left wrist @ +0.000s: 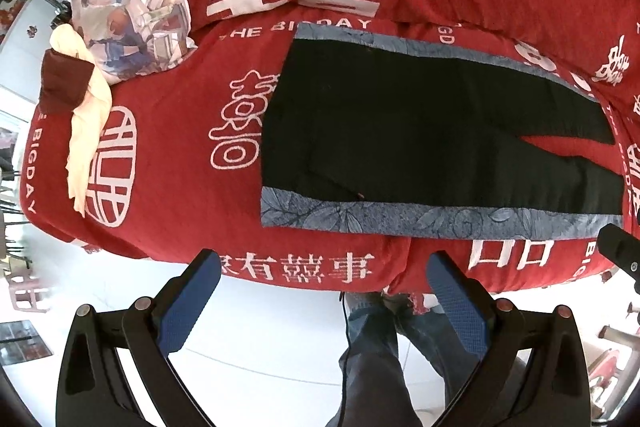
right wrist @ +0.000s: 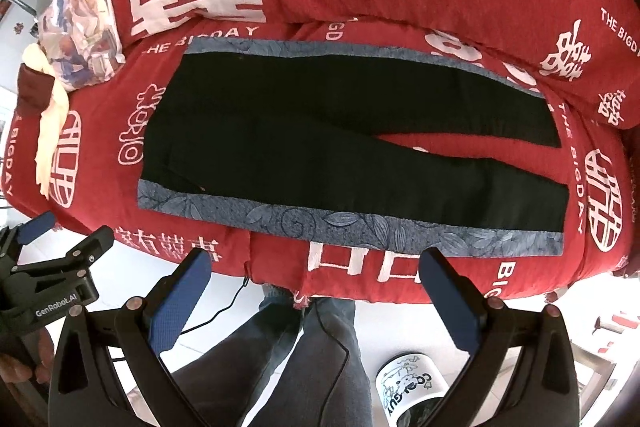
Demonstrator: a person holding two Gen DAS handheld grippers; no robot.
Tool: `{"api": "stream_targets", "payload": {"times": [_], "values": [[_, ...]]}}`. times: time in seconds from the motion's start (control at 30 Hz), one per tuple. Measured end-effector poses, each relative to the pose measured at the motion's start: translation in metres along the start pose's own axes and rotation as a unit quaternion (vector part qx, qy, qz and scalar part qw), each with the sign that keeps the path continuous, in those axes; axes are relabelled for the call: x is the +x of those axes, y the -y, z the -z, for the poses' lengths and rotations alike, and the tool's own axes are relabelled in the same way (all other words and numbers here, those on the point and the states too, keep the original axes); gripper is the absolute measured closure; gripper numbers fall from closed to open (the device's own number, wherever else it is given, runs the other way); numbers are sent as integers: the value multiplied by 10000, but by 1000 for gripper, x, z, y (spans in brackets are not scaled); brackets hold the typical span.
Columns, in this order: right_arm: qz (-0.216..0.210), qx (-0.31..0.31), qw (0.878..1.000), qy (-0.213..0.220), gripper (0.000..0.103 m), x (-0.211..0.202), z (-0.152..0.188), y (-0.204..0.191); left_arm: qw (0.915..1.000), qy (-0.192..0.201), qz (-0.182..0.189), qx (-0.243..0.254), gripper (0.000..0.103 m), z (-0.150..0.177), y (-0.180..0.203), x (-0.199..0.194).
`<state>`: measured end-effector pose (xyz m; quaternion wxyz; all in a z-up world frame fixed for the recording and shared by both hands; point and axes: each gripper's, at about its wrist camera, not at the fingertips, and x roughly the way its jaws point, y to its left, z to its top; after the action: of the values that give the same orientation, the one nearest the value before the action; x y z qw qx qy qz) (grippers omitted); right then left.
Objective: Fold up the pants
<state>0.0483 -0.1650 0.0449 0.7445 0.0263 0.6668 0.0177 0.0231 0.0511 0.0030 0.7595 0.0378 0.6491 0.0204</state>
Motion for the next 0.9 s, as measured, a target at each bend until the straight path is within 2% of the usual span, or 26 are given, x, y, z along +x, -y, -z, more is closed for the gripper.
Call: {"api": "stream_targets", "payload": {"times": [0.9], "values": [[26,201,9998,-39,0,7,-10,11,9999,-17,-74,92,0,-15,6,4]]}}
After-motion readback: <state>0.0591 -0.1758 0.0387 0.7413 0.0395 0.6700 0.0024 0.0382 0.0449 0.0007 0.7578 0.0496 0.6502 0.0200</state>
